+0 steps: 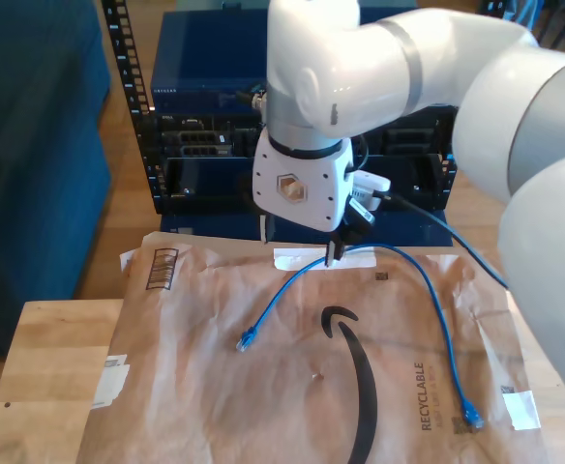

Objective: Grab the cable and plug it in

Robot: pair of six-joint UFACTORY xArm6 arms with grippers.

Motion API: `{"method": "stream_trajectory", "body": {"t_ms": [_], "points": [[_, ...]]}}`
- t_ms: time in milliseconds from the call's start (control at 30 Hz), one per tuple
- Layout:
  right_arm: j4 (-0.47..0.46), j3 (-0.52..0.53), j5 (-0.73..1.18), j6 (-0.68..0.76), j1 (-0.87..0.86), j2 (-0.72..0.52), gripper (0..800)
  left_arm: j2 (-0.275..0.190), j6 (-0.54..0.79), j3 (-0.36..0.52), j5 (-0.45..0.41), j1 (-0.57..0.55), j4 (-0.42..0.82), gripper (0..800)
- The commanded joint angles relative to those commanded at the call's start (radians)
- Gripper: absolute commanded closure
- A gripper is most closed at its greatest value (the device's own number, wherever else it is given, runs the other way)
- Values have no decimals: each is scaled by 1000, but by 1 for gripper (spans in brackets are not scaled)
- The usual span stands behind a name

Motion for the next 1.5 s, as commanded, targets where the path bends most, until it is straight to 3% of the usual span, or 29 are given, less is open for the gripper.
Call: {"method": "stream_trajectory", "body": {"t_ms": [333, 767, 933, 1500], "points": [[-3, 74, -157, 72, 57, 37, 3, 0, 0, 2, 0, 2, -11, 0], [0, 71, -236, 75, 60, 176, 9, 11, 2, 2, -8, 0, -11, 0], [-3, 75, -259, 149, 57, 226, 9, 12, 3, 2, -9, 0, -11, 0], [2, 114, -333, 152, 60, 275, 19, 17, 2, 2, -8, -2, -12, 0]]}}
